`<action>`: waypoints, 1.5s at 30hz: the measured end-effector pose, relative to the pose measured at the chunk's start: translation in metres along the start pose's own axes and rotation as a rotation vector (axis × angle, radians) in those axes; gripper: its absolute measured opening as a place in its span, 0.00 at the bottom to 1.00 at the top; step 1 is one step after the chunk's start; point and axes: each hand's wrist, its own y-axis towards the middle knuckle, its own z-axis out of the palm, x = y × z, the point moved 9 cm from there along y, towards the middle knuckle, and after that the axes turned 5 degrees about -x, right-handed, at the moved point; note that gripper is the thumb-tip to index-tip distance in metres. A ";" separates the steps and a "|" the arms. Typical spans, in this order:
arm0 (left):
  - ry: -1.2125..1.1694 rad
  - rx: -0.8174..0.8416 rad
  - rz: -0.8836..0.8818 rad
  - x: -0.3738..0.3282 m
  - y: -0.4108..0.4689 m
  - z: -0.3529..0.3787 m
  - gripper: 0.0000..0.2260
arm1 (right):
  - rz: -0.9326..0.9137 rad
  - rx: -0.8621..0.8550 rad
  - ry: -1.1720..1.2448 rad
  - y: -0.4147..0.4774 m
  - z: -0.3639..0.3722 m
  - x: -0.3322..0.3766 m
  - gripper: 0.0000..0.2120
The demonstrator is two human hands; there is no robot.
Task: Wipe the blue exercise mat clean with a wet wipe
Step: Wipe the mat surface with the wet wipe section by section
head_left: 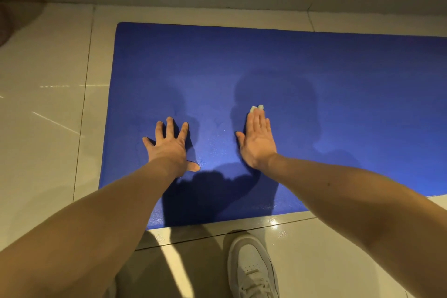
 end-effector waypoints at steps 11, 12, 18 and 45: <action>-0.045 -0.263 -0.008 0.016 0.023 -0.034 0.46 | -0.413 -0.004 -0.076 0.011 0.001 0.031 0.34; -0.052 -0.257 -0.003 0.018 0.029 -0.038 0.48 | -0.318 -0.024 -0.092 0.025 -0.007 0.012 0.35; -0.108 -0.182 -0.083 0.032 0.061 -0.054 0.51 | 0.091 -0.021 -0.080 0.051 -0.020 -0.011 0.35; -0.179 -0.179 -0.156 0.032 0.079 -0.064 0.43 | -0.537 -0.031 -0.076 0.070 -0.006 0.083 0.32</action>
